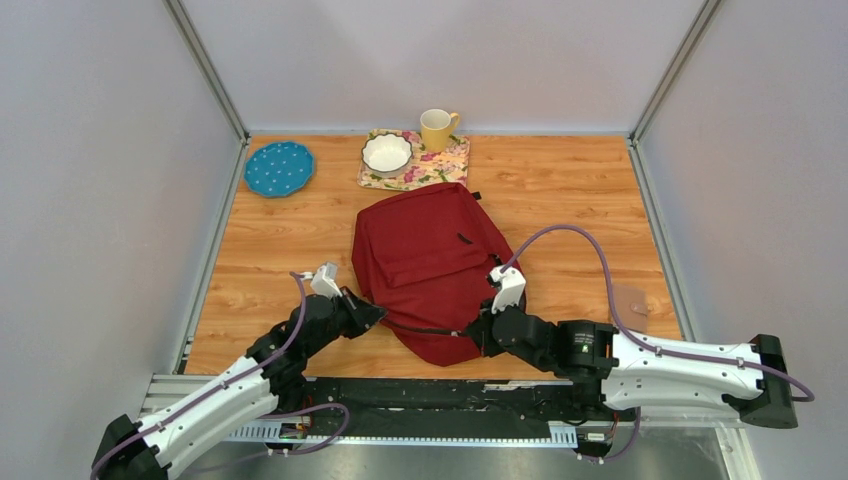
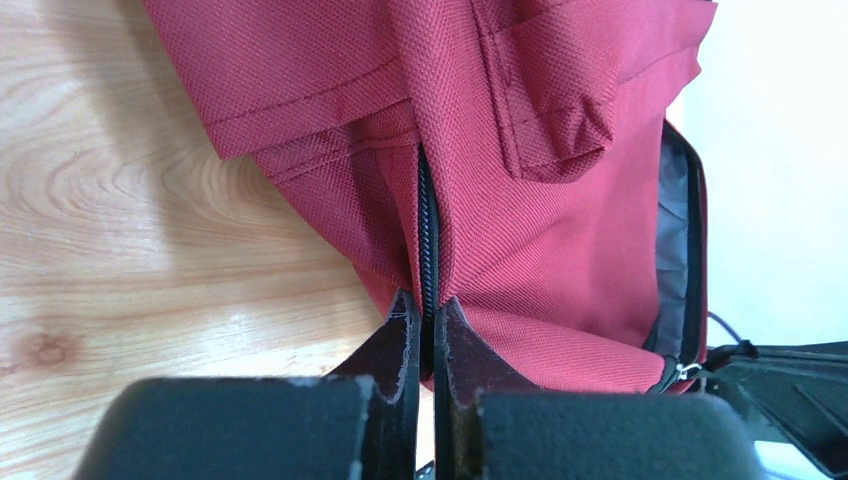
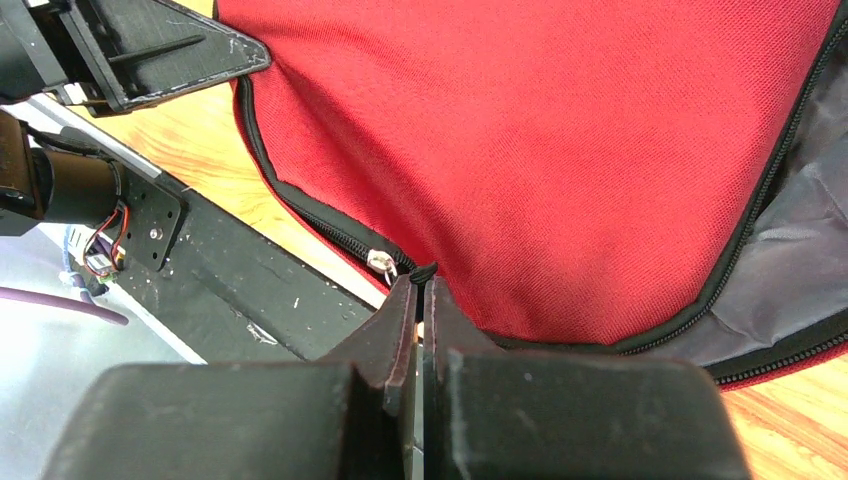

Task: Pack the student bag
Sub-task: Zip the student bag at the center of the board.

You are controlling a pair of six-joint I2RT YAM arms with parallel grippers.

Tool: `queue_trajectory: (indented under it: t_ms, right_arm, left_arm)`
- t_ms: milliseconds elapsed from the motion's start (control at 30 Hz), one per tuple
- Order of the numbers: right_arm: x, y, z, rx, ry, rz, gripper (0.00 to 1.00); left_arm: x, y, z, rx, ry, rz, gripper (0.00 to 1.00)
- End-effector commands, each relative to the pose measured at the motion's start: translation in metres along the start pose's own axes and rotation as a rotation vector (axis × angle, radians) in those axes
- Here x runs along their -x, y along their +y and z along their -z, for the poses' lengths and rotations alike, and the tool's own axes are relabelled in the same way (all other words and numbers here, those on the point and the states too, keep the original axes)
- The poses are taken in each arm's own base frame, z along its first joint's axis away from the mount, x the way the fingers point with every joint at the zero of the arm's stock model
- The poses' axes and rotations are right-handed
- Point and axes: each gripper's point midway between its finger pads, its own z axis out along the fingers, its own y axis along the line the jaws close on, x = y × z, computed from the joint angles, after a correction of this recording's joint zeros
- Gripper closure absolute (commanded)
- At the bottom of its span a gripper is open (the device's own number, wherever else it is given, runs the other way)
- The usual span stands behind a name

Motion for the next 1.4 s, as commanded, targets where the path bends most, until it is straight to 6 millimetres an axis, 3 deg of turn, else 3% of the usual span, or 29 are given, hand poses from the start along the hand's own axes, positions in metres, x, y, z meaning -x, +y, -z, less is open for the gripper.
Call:
queue_trajectory:
  t_ms: [0, 33, 133, 233, 333, 467, 567, 733, 767, 833, 900, 1033, 1300, 1367]
  right_arm:
    - [0.006, -0.009, 0.005, -0.024, -0.04, 0.011, 1.0]
    - [0.005, -0.005, 0.005, -0.005, -0.033, 0.021, 1.0]
    - [0.004, 0.005, 0.004, 0.041, -0.014, 0.029, 1.0]
    - [0.002, 0.016, 0.003, 0.083, 0.006, 0.056, 1.0]
    - [0.001, 0.02, 0.0, 0.089, 0.016, 0.06, 1.0]
    - [0.0, 0.023, -0.002, 0.094, 0.017, 0.064, 1.0]
    - [0.0, 0.023, -0.003, 0.09, 0.017, 0.063, 1.0]
    - [0.001, 0.022, -0.004, 0.083, 0.015, 0.059, 1.0]
    - [0.001, 0.022, -0.004, 0.082, 0.014, 0.056, 1.0]
    - [0.002, 0.02, -0.003, 0.071, 0.012, 0.051, 1.0]
    - [0.003, 0.019, -0.003, 0.069, 0.006, 0.046, 1.0]
    - [0.006, 0.019, -0.001, 0.067, -0.003, 0.037, 1.0]
    - [0.009, 0.021, 0.002, 0.078, -0.009, 0.03, 1.0]
    - [0.009, 0.023, 0.003, 0.084, -0.008, 0.033, 1.0]
  left_arm:
    - [0.009, 0.018, 0.008, 0.115, 0.004, -0.141, 0.93]
    - [0.009, 0.015, 0.007, 0.099, 0.009, -0.157, 0.72]
    - [0.008, 0.005, 0.009, 0.07, 0.036, -0.182, 0.35]
    - [0.015, -0.005, 0.016, 0.061, 0.041, -0.229, 0.24]
    - [0.031, -0.025, 0.029, 0.033, 0.022, -0.316, 0.24]
    - [0.054, -0.066, 0.047, -0.076, -0.022, -0.457, 0.24]
    - [0.056, -0.091, 0.054, -0.187, -0.008, -0.634, 0.23]
    - [0.032, -0.136, 0.057, -0.463, 0.03, -0.881, 0.23]
    - [0.015, -0.141, 0.057, -0.509, 0.072, -0.929, 0.23]
    - [0.008, -0.147, 0.052, -0.538, 0.051, -1.037, 0.23]
    - [-0.018, -0.145, 0.046, -0.556, 0.093, -1.134, 0.23]
    - [-0.051, -0.14, 0.037, -0.583, 0.133, -1.349, 0.23]
    - [-0.088, -0.13, 0.024, -0.655, 0.186, -1.416, 0.22]
    - [-0.094, -0.124, 0.018, -0.645, 0.206, -1.419, 0.3]
